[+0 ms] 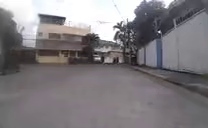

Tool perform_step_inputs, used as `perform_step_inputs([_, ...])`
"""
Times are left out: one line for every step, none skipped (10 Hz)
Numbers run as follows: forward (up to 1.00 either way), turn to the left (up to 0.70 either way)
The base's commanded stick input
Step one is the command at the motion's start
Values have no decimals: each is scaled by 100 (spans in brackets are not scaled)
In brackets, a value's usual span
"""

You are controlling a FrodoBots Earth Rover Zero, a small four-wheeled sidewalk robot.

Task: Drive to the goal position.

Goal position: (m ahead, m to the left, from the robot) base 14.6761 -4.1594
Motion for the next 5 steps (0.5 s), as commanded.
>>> perform_step_inputs([70,0])
perform_step_inputs([70,0])
perform_step_inputs([79,0])
perform_step_inputs([87,0])
perform_step_inputs([100,0])
